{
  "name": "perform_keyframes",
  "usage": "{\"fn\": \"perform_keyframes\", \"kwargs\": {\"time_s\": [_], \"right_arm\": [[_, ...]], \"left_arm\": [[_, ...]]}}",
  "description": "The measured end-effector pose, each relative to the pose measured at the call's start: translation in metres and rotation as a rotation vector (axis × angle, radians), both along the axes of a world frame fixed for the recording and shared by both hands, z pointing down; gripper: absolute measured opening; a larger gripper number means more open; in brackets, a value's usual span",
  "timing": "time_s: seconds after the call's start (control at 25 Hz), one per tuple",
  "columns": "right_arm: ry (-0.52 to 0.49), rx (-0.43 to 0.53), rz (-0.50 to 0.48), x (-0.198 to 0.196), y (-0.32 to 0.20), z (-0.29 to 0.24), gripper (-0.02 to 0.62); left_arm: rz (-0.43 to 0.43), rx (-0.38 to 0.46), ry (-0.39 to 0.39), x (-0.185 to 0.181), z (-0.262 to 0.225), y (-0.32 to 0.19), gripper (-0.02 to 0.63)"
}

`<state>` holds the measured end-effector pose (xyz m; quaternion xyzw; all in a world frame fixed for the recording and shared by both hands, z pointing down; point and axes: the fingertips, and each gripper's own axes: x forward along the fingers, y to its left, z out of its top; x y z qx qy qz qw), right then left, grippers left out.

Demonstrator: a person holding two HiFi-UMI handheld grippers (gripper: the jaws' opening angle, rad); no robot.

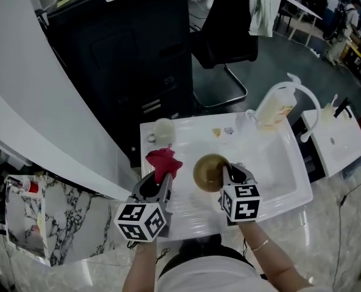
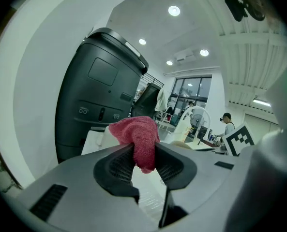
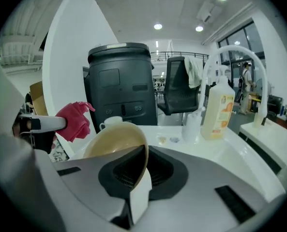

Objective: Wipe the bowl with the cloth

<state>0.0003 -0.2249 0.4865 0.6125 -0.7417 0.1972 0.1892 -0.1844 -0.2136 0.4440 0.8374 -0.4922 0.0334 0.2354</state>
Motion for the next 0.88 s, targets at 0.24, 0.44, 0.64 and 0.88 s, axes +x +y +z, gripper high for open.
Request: {"fn": "perform_keyframes", "kwargs": {"time_s": [0.24,0.44,0.64,0.88], "right_arm": [[0.04,0.091,0.065,0.046,-0.01,-0.033,0.014],[0.077,0.149,0.094,0.072,-0.013,-0.052,0.014],[0.098,0.2,0.101,0.086,-0.016,-0.071,0.014],[0.173,0.273,0.096,0.099,-0.015,-0.09,0.014]], "left_arm": [[0.084,0.079,0.008,0.058,-0.036,-0.009,0.12],[0.192,0.14,-0.005,0.113,-0.064,-0.009,0.12],[0.287,0.189,-0.073,0.16,-0.079,-0.006,0.12],[0.434,0.235,-0.176,0.206,-0.086,0.005,0.12]]}}
